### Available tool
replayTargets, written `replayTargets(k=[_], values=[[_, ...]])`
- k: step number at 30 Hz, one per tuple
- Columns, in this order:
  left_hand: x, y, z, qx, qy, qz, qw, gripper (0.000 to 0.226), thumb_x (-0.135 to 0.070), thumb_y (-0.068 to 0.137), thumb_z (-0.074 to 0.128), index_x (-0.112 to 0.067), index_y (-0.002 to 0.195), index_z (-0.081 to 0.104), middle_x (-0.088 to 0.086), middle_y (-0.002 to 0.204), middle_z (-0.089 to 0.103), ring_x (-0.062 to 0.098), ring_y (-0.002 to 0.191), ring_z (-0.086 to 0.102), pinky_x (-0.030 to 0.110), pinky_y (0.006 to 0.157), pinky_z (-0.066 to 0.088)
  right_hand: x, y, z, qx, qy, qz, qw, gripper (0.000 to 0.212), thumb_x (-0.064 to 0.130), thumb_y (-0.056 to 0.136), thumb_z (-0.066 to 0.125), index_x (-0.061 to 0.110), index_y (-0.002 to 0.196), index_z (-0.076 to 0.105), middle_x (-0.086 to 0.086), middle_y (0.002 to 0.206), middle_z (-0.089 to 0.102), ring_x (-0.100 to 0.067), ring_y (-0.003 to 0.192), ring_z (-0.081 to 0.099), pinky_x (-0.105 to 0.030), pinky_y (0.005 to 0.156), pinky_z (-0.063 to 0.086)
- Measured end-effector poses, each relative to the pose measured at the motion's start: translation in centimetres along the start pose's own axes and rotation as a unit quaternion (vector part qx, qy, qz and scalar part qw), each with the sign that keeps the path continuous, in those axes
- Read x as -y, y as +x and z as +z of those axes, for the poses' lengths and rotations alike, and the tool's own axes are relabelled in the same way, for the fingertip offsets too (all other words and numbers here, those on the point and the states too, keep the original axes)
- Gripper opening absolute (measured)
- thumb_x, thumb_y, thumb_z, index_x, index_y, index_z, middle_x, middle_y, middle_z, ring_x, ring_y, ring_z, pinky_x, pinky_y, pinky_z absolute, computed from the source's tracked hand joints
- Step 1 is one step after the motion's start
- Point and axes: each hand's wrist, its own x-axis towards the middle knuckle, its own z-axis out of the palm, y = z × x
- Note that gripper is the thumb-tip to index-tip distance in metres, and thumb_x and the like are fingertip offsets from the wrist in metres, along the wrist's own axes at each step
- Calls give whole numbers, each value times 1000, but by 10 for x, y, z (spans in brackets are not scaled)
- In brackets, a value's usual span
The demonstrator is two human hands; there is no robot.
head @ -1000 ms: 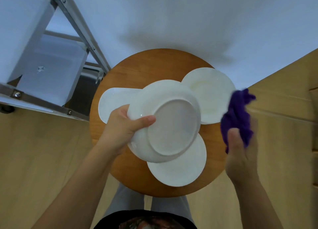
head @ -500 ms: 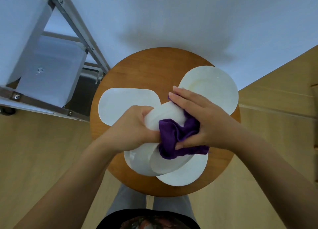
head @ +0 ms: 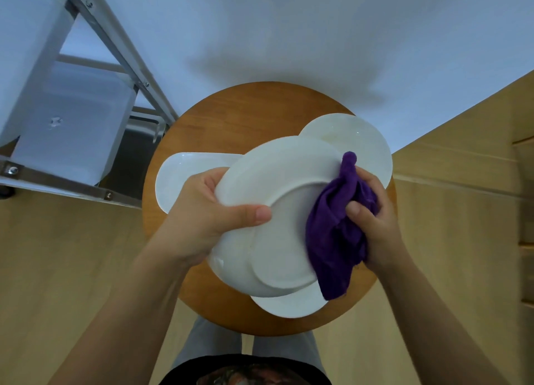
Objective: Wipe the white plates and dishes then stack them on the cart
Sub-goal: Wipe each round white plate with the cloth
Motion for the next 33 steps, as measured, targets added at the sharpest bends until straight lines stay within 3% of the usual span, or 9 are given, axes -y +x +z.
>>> replayTargets(k=[6,9,12,15,17,20,25,29,33], values=[[12,2,9,-30,-57,-21,998,39,-25,45,80,-36,81,75,-4,90,74,16,85,71,25,59,56,-26,-24,10,-116,120,67,984,106,62,46,84,8,130,46,-8,109,61,-24,94,64,-32,72,54],[16,6,17,-93,-98,-3,991,44,-14,44,86,-30,83,73,-6,87,74,15,82,71,25,57,56,-39,-31,27,-159,223,91,957,69,48,68,73,16,127,53,-4,108,68,-23,97,67,-33,73,55],[22,8,27,-121,-71,23,990,45,-24,52,81,-31,94,66,-10,90,73,11,85,70,24,59,56,-41,-24,28,-177,271,112,940,49,44,71,68,21,114,63,-1,102,71,-18,91,69,-31,69,55],[23,4,16,-15,-114,-21,993,54,-47,52,86,-37,102,68,-6,100,71,18,95,69,30,67,58,-21,-14,4,-98,237,170,952,40,45,55,80,23,88,75,-2,86,73,-17,74,71,-28,58,55],[18,5,1,85,-222,-115,964,78,-57,50,85,-25,119,65,7,115,67,29,103,66,41,78,58,-9,-8,-13,-4,175,218,960,37,44,51,84,22,80,76,-5,82,72,-19,71,71,-28,57,55],[20,8,-4,101,-262,-210,936,82,-47,35,93,-22,110,71,12,110,69,30,93,69,40,69,59,1,3,-23,78,80,247,962,34,43,58,79,22,85,73,-6,86,71,-23,77,69,-31,65,55],[25,-4,11,27,-259,-199,945,67,-34,26,96,-25,89,77,9,97,74,26,84,72,36,59,58,3,6,-20,-43,36,148,987,47,40,66,74,18,107,65,-7,104,70,-26,95,67,-33,74,54],[28,-2,18,-25,-264,-150,952,17,-32,66,69,-35,82,76,1,94,74,22,88,71,36,62,59,-11,-13,-3,-76,97,131,984,62,34,67,70,12,123,54,-13,114,64,-29,100,64,-37,76,53],[35,3,34,-55,-211,-108,970,18,-34,72,60,-40,84,72,-7,86,75,13,82,72,31,60,58,-27,-30,33,-217,109,100,965,60,40,65,73,17,119,59,-1,103,70,-19,91,68,-24,66,54]])
